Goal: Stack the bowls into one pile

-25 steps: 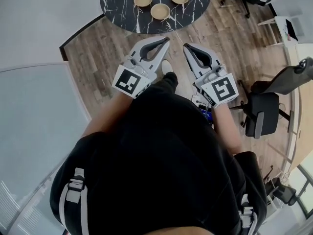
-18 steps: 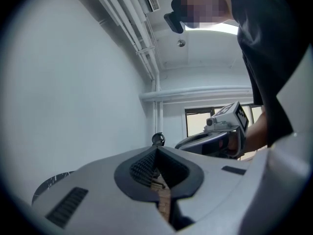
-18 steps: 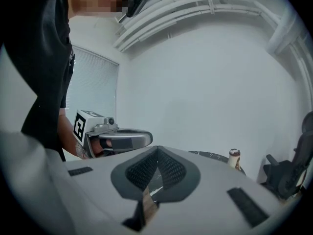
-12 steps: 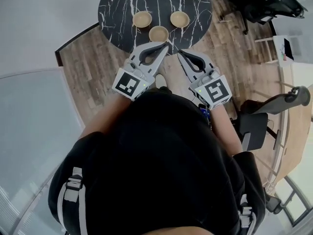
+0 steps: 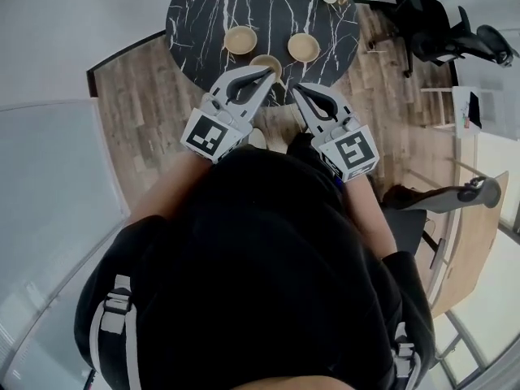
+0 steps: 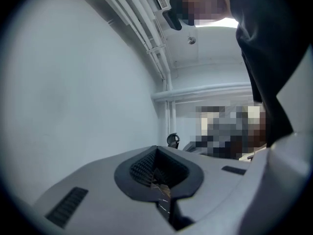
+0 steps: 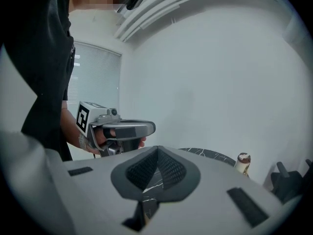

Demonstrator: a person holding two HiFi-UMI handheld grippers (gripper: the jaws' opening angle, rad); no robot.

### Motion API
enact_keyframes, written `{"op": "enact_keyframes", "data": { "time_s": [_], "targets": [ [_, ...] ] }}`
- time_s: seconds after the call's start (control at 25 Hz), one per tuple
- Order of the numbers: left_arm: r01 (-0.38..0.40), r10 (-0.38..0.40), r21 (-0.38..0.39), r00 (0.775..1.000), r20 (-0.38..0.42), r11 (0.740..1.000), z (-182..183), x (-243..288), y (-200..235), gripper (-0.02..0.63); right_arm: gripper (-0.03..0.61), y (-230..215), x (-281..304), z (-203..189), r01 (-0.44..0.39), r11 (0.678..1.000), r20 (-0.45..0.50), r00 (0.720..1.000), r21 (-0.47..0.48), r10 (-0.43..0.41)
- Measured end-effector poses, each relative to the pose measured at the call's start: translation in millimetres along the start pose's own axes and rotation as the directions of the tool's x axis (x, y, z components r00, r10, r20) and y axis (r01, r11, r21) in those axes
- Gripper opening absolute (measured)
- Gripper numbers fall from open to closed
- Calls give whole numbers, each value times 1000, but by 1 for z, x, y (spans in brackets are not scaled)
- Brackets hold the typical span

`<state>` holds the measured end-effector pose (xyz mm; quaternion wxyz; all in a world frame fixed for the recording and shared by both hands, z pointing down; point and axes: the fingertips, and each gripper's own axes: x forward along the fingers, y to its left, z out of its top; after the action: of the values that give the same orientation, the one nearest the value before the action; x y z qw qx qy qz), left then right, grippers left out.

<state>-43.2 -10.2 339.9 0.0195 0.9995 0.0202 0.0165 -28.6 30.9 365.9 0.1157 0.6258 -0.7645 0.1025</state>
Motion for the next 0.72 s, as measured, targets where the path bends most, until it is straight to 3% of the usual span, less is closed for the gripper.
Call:
{"op": "enact_keyframes", "data": {
  "time_s": [0.32,0.52,0.72],
  "targets": [
    [-153,153,33,988,-2,988,-2,18,29,5,3,-40,26,1,-130,991,27,991,-28,131],
    [-284,284,34,959,-11,958,3,42,53,5,3,-73,45,8,-248,966,22,968,-66,250],
    [-362,363,43,931,-45,931,-4,75,64,5,3,-108,52,4,-346,933,13,937,-95,349]
  ]
}}
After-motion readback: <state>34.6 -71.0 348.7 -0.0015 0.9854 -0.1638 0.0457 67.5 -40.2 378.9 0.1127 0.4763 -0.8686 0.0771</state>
